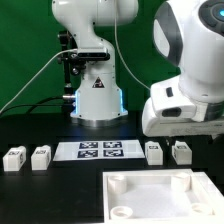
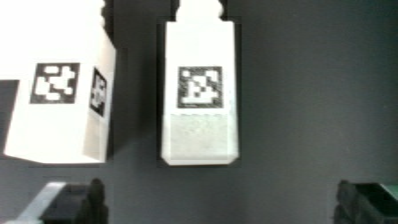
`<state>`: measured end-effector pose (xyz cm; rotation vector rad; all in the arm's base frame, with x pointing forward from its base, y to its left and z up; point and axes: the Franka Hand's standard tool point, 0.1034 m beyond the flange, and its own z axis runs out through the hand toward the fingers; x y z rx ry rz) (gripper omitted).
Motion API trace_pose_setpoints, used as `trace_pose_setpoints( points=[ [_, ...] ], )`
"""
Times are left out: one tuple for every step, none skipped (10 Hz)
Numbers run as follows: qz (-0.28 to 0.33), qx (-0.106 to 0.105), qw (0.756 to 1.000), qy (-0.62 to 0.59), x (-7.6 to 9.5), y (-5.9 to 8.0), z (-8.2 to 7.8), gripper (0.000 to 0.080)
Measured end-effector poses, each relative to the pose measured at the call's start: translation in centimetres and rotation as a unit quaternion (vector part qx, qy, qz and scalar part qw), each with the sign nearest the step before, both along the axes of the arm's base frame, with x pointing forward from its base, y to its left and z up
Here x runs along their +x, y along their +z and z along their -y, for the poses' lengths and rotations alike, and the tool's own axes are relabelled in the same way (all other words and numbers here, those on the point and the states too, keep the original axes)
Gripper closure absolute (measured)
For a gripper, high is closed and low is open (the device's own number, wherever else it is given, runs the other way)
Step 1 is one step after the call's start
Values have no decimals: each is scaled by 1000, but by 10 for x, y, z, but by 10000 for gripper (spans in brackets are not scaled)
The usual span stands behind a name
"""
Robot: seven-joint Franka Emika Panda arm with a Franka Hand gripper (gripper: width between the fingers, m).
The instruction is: Assemble one leg
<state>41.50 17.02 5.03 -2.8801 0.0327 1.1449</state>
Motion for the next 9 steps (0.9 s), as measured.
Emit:
trace_pose_setpoints(
  points=[
    [-15,2,1000,-1,6,-5,-1,151],
    [-18,-1,1000,-3,5,-8,-3,151],
    [-27,-8,1000,-5,-5,-12,-10,151],
    [-34,-9,999,-2,-10,-18,-11,151],
    [-40,-10,999,-3,-13,-23,-11,151],
    [-43,-10,999,-3,-15,-26,-9,151],
    [-46,-11,999,-2,-18,-28,-9,151],
    [-49,-11,999,0,-23,-30,-8,151],
    [-52,-12,999,-1,-26,-32,-6,151]
  ],
)
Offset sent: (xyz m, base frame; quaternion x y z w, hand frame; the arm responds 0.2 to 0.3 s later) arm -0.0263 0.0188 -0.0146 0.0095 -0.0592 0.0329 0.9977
